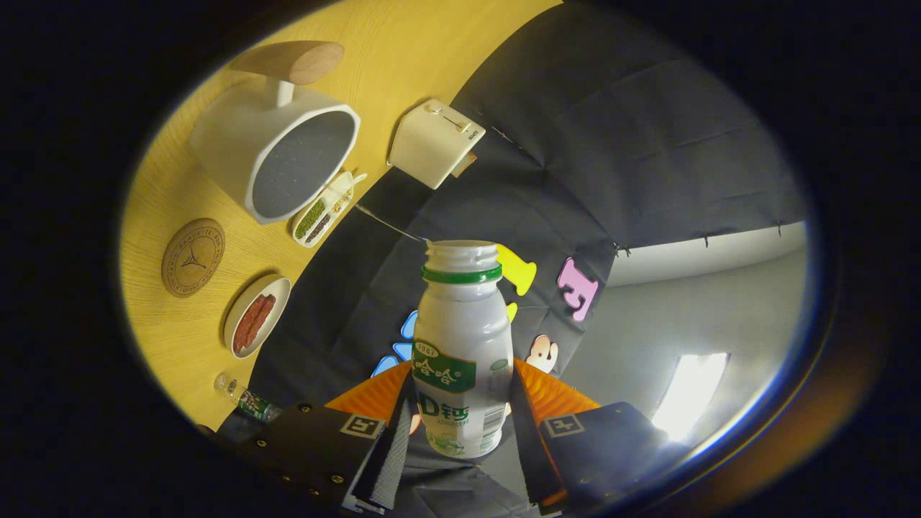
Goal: Take the bottle from table, then pour the juice into the cup, finally place the bottle on the coaster
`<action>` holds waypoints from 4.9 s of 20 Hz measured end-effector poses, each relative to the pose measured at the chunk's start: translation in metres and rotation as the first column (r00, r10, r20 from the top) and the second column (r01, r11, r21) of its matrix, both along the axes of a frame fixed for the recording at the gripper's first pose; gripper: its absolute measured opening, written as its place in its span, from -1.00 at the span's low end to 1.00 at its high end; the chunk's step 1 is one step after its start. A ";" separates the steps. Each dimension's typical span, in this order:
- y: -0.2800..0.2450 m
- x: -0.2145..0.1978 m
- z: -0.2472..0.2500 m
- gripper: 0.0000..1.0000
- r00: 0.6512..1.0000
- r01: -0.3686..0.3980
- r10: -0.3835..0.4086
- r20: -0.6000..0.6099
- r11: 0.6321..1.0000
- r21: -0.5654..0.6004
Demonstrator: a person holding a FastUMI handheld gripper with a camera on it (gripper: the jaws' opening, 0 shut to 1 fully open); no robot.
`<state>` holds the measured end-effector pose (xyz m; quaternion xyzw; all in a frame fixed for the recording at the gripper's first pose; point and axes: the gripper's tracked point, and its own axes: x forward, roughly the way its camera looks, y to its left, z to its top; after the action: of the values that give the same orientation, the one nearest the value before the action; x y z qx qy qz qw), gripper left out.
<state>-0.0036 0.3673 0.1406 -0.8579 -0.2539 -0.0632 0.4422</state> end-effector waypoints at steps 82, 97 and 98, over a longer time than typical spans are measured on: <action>-0.045 0.074 -0.136 0.32 0.500 0.660 0.780 -0.377 -0.061 0.749; -0.057 0.083 -0.148 0.32 0.527 0.670 0.800 -0.286 -0.185 0.719; -0.057 0.082 -0.149 0.32 0.527 0.669 0.801 -0.283 -0.186 0.720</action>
<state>0.0787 0.3104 -0.0088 -0.0325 0.0861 0.2253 0.9699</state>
